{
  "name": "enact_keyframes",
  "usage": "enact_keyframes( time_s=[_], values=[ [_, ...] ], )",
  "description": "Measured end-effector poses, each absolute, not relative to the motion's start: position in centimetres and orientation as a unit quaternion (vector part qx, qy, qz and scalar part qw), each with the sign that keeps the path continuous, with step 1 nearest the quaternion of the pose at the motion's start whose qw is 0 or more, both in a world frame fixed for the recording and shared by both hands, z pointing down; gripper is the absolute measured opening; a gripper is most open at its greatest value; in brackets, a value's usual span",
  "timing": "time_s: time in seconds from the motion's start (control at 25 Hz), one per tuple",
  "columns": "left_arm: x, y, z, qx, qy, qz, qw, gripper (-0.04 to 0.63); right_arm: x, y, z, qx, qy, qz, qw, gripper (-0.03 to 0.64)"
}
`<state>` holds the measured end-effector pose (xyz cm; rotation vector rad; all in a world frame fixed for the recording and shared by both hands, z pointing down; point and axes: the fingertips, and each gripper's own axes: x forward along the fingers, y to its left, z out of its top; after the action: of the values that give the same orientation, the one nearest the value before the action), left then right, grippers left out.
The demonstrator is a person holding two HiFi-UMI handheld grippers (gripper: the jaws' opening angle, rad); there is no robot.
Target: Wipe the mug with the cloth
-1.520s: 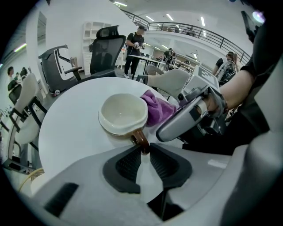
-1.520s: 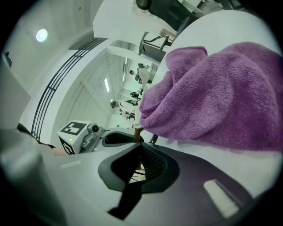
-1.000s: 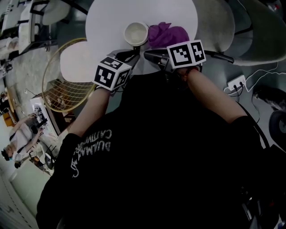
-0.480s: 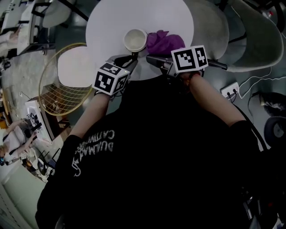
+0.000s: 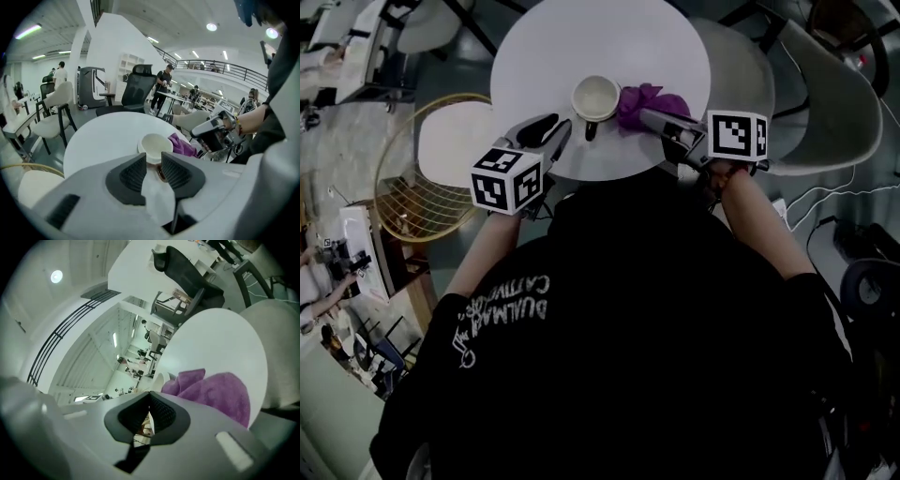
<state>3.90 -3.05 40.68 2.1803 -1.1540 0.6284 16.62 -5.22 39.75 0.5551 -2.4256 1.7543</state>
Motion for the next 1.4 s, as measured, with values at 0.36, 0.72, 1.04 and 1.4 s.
enact_keyframes(
  time_s=[0.36,0.72,1.04,1.4],
  values=[
    [3.0,-5.3,26.8,0.862,-0.453,0.14,0.179,-0.002,17.0,-10.9,28.2,0.279,-0.897,0.343,0.028,0.005],
    [-3.7,-3.4,20.1,0.868,-0.471,0.085,0.133,-0.001,13.1,-10.1,19.6,0.356,-0.914,0.19,0.05,0.003],
    [-11.3,1.9,17.3,0.884,-0.442,0.078,0.13,-0.002,6.9,-3.2,15.2,0.406,-0.896,0.177,0.036,0.003],
    [-13.1,7.0,17.5,0.91,-0.388,0.064,0.132,-0.002,3.5,4.1,15.6,0.438,-0.881,0.169,0.05,0.003]
  ],
)
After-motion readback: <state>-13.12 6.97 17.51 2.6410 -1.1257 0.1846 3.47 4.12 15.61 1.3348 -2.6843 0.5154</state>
